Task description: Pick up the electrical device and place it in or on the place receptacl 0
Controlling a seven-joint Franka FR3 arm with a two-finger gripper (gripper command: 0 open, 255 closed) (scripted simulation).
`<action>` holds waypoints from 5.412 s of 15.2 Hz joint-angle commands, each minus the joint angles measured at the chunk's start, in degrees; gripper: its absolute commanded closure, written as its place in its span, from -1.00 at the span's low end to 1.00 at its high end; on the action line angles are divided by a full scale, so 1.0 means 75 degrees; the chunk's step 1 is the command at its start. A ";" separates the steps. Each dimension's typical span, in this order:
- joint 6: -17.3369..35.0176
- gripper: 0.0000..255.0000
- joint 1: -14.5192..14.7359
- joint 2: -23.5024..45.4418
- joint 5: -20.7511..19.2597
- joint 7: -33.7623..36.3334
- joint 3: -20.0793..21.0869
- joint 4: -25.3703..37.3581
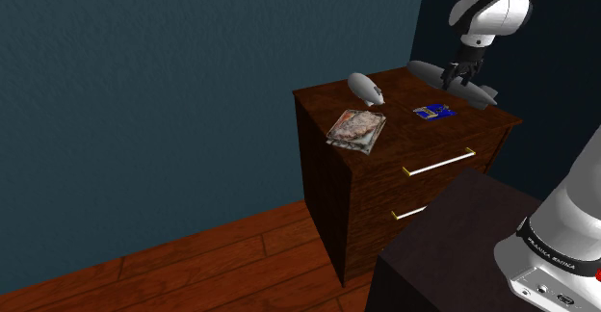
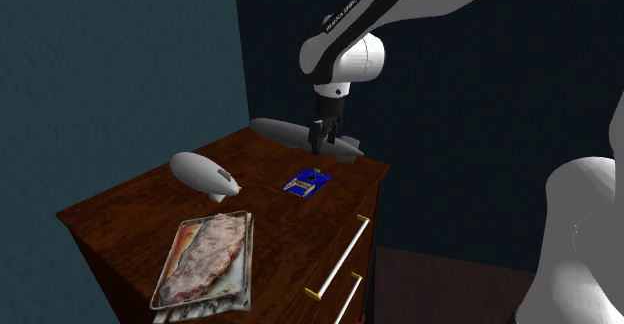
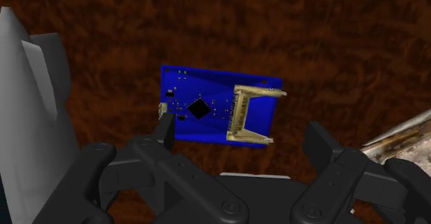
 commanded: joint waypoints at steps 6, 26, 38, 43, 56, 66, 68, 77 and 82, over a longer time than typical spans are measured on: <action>0.0022 -1.00 -0.1094 0.2344 0.2046 -0.1461 0.0386 0.1605; 0.0412 1.00 -0.1701 0.3548 0.2881 -0.1968 0.0900 0.2204; 0.0157 1.00 -0.1589 0.3271 0.2659 -0.1805 0.0742 0.2216; -0.0178 1.00 -0.1461 0.2941 0.2381 -0.1600 0.0561 0.2272; -0.1129 1.00 -0.1208 0.2192 0.1712 -0.1096 0.0191 0.2624; -0.0573 1.00 0.0313 0.0980 0.0834 0.0773 0.0328 0.1347; -0.0480 1.00 0.0598 0.0792 0.0666 0.1208 0.0411 0.1159; -0.0255 1.00 0.1703 0.0319 0.0100 0.3125 0.0945 0.0762; -0.0252 1.00 0.2238 0.0325 -0.0065 0.4109 0.1289 0.0857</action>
